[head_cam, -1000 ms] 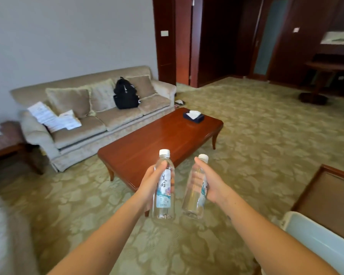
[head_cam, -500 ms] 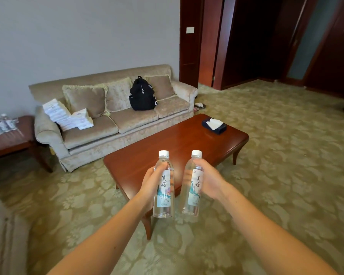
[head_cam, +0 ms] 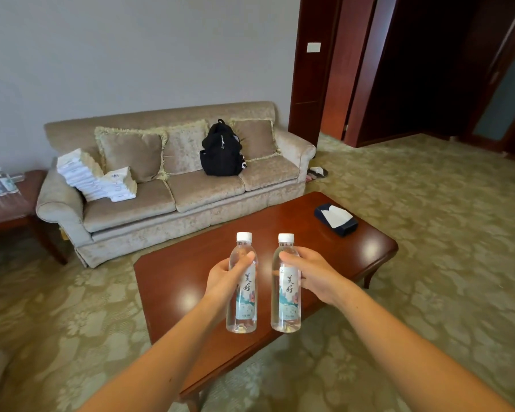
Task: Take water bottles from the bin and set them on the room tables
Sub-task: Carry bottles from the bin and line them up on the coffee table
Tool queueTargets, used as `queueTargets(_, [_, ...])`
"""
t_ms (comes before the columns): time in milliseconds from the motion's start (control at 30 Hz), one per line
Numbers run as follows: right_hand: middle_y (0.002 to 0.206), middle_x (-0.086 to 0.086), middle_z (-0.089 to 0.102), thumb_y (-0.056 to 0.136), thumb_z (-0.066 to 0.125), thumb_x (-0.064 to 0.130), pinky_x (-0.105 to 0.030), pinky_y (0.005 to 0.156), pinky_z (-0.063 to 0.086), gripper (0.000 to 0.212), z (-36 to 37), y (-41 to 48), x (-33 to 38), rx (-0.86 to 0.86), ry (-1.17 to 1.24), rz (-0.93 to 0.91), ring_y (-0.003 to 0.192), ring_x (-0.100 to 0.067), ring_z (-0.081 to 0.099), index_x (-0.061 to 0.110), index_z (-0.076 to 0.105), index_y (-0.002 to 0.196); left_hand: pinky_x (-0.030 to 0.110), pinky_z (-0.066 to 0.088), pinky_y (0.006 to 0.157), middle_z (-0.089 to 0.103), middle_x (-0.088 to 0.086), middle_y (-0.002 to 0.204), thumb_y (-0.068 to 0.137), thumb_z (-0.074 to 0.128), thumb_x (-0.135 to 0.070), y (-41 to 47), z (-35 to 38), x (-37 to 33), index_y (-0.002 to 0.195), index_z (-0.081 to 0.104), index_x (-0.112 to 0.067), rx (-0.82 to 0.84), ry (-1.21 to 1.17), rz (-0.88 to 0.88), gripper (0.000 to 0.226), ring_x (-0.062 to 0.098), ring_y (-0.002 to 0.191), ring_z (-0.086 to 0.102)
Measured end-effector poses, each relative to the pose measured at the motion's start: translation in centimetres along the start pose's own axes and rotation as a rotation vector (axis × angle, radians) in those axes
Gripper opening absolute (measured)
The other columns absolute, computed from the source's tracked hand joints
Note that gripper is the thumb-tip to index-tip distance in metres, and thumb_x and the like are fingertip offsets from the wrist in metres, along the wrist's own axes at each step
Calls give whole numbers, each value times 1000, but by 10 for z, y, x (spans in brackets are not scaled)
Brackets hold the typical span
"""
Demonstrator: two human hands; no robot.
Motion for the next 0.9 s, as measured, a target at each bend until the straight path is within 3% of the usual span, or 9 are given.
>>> queueTargets(133, [111,-4,73,93,67,27,-44,98,51,21,-30,77,20,7,-88,-37,108,-21,67,21,71,112,28,57,74,76,4,96,79,79,-34,82,11,-6,107,71,-16,-54,9,39,34,20,89,73])
queueTargets(267, [115,1,71,89,71,29,-44,100,51,23,-55,152,35,18,-145,-37,110,-18,66,27,70,112,14,52,63,76,-1,98,80,79,-23,151,25,-14,108,71,-21,-74,7,39,29,10,86,73])
queueTargets(333, [114,1,71,89,72,27,-38,94,54,22,-63,185,43,54,-154,-46,108,-16,66,27,71,111,12,52,62,77,-3,96,81,78,-19,178,32,-20,107,72,-22,-73,23,42,27,7,84,72])
queueTargets(400, [112,1,72,89,72,23,-31,85,54,23,-70,214,51,91,-162,-45,106,-14,67,25,69,112,14,53,66,76,-3,98,81,78,-19,205,37,-24,109,71,-22,-75,53,39,29,10,89,73])
queueTargets(567, [112,6,72,85,77,31,-38,94,54,33,-81,296,59,206,-247,-47,109,-13,66,29,67,116,26,57,79,75,-3,105,81,78,-18,266,38,-20,115,69,-22,-131,90,29,35,15,97,72])
queueTargets(700, [112,6,71,84,78,24,-27,81,53,34,-79,350,56,308,-285,-52,106,-10,65,29,67,116,24,56,85,74,-2,106,82,78,-19,309,31,-3,116,67,-17,-212,182,24,36,16,101,70])
queueTargets(800, [112,7,69,84,77,19,-19,73,50,35,-74,386,43,380,-308,-55,101,-5,64,30,65,115,37,54,95,72,-1,112,71,83,-36,335,21,28,119,62,-20,-274,192,1,55,16,105,68])
queueTargets(900, [109,10,69,84,77,19,-21,76,50,33,-70,418,16,424,-320,-74,104,-6,63,38,63,106,39,53,97,65,1,121,59,85,-44,358,9,64,122,48,-25,-345,182,-8,75,18,113,63])
Point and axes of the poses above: each hand's wrist, its own y-axis towards the middle knuckle, its own z-axis out of the palm, x = y × z, the point moved 9 cm from there along y, towards the middle knuckle
